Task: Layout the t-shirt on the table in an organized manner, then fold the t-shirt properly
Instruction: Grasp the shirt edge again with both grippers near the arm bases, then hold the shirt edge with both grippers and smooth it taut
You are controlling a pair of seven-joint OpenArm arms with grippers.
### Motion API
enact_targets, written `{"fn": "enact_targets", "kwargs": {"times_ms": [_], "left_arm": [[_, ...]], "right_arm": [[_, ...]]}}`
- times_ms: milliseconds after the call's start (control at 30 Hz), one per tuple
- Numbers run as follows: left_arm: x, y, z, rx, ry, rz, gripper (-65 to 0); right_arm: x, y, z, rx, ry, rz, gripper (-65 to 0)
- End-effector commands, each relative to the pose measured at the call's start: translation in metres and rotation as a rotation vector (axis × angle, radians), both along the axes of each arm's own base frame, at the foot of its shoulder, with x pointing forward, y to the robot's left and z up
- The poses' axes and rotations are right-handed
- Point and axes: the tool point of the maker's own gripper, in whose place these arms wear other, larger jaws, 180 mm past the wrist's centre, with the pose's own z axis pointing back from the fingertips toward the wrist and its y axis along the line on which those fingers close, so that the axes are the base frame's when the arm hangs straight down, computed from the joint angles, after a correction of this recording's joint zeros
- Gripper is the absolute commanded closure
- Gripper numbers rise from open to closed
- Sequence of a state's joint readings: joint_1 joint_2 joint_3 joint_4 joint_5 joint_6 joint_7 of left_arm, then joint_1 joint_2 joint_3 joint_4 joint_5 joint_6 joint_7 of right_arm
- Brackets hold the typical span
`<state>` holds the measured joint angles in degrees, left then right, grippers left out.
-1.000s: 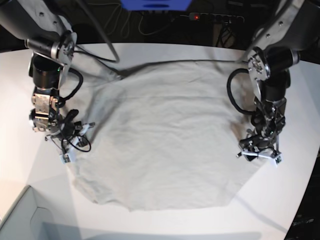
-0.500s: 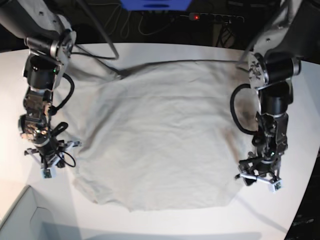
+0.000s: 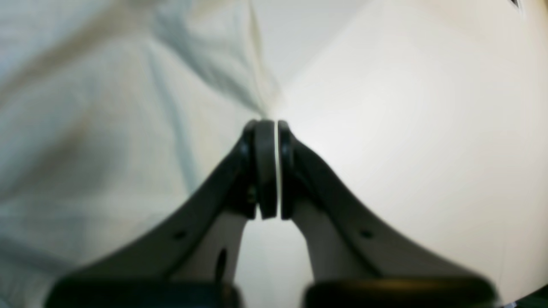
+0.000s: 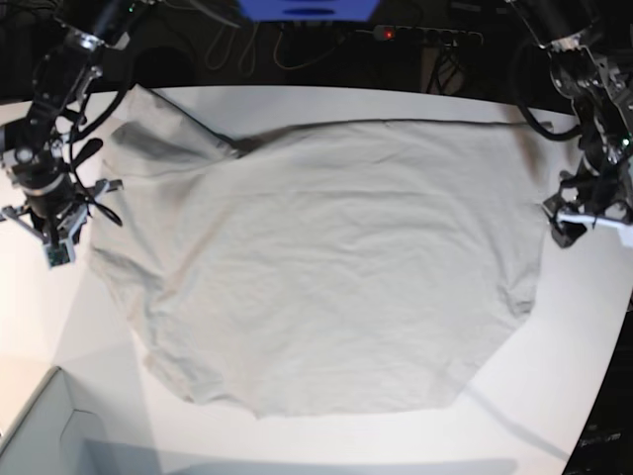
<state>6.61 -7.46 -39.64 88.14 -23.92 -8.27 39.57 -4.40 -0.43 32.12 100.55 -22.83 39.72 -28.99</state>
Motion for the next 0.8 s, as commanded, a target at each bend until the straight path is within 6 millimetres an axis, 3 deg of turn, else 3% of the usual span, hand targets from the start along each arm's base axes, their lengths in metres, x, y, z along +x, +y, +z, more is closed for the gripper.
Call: {"fn": "enact_targets", "kwargs": {"times_ms": [0, 233, 433, 567, 767], "left_arm": [[0.0, 0.002, 0.009, 0.004, -0.033, -0.007, -43.6], [-0.06, 0.002, -0.028, 0.007, 0.116, -0.011, -43.7], [-0.098, 0.002, -0.046, 0.006, 0.203, -0.01, -43.8], [-0.109, 0.002, -0.067, -0.033, 0.253, 0.009, -43.8], [-0.092, -0.012, -0.076, -0.074, 0.231, -0.072, -43.5]], "right_arm": [[0.002, 0.002, 0.014, -0.008, -0.05, 0.012, 0.0], [-0.056, 0.007, -0.002, 0.008, 0.023, -0.056, 0.0], [-0.087, 0.011, -0.018, 0.041, 0.084, -0.051, 0.0], [-0.104, 0.012, -0.025, 0.049, 0.122, -0.055, 0.0], [-0.12, 0.013, -0.032, 0.051, 0.162, -0.057, 0.0]]}}
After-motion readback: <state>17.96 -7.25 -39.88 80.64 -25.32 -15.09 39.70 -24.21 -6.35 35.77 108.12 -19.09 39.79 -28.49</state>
